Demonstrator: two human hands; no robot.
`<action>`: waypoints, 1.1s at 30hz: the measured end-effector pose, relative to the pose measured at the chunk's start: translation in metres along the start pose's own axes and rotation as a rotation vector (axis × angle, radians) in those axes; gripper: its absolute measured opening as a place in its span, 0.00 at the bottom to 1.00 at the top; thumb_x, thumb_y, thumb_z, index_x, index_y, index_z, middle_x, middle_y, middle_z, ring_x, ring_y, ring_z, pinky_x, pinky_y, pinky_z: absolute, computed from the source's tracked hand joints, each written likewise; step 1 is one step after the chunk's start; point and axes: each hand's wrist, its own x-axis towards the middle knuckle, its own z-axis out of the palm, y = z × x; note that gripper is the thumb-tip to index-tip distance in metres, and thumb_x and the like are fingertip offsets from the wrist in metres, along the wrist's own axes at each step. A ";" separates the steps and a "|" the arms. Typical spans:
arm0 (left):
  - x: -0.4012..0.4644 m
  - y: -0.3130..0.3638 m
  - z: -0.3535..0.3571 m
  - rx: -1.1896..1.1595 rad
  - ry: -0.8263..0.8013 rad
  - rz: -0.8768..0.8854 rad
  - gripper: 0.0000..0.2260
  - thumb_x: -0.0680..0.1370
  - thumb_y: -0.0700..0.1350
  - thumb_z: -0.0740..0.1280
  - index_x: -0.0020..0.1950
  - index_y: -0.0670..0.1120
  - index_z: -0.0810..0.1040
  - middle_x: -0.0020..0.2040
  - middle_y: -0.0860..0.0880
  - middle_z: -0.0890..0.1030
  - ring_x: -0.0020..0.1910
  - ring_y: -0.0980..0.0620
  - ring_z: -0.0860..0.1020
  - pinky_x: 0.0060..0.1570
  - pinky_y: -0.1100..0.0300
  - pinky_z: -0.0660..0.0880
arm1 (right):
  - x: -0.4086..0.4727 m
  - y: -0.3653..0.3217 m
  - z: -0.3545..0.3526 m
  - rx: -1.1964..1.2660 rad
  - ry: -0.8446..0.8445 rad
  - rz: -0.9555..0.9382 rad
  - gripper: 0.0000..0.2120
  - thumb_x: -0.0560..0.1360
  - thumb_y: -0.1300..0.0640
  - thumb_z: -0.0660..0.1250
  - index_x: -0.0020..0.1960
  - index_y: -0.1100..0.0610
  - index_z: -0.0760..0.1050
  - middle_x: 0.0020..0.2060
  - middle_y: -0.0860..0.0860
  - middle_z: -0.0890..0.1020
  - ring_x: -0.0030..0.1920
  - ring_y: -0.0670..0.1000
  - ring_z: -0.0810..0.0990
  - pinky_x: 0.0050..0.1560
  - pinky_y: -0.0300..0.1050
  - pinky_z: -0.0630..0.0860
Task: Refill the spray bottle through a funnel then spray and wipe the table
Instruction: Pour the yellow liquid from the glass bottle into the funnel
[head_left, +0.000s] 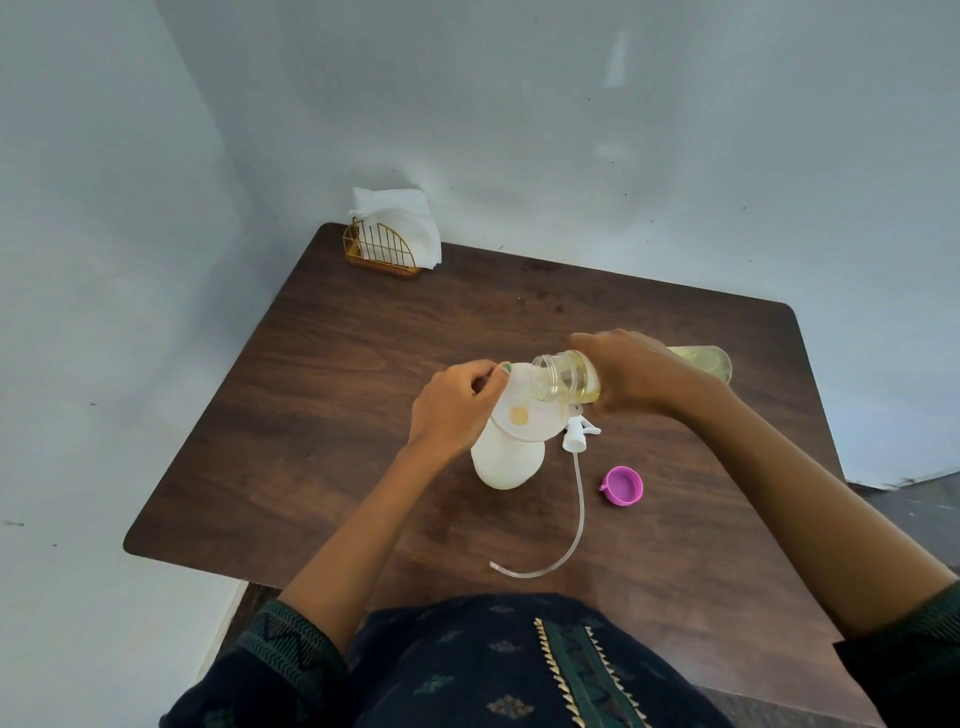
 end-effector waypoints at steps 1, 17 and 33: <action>0.000 0.000 0.000 0.000 -0.001 0.000 0.17 0.80 0.56 0.58 0.41 0.48 0.79 0.29 0.53 0.73 0.30 0.55 0.70 0.31 0.59 0.64 | 0.000 0.000 0.000 -0.002 0.002 -0.002 0.17 0.64 0.58 0.74 0.49 0.56 0.70 0.40 0.50 0.79 0.41 0.54 0.78 0.35 0.45 0.70; 0.002 -0.002 0.002 -0.011 -0.004 0.016 0.17 0.80 0.56 0.58 0.42 0.48 0.80 0.32 0.50 0.77 0.30 0.55 0.71 0.32 0.60 0.65 | -0.001 -0.001 -0.004 0.000 -0.006 -0.022 0.18 0.65 0.58 0.74 0.45 0.53 0.66 0.38 0.48 0.75 0.38 0.52 0.75 0.34 0.42 0.66; 0.002 -0.002 0.001 -0.005 -0.002 0.009 0.17 0.80 0.57 0.57 0.41 0.48 0.78 0.31 0.50 0.75 0.32 0.54 0.71 0.32 0.59 0.64 | 0.001 0.000 -0.003 -0.032 0.009 -0.032 0.16 0.64 0.58 0.72 0.47 0.55 0.68 0.39 0.49 0.75 0.40 0.54 0.76 0.35 0.43 0.66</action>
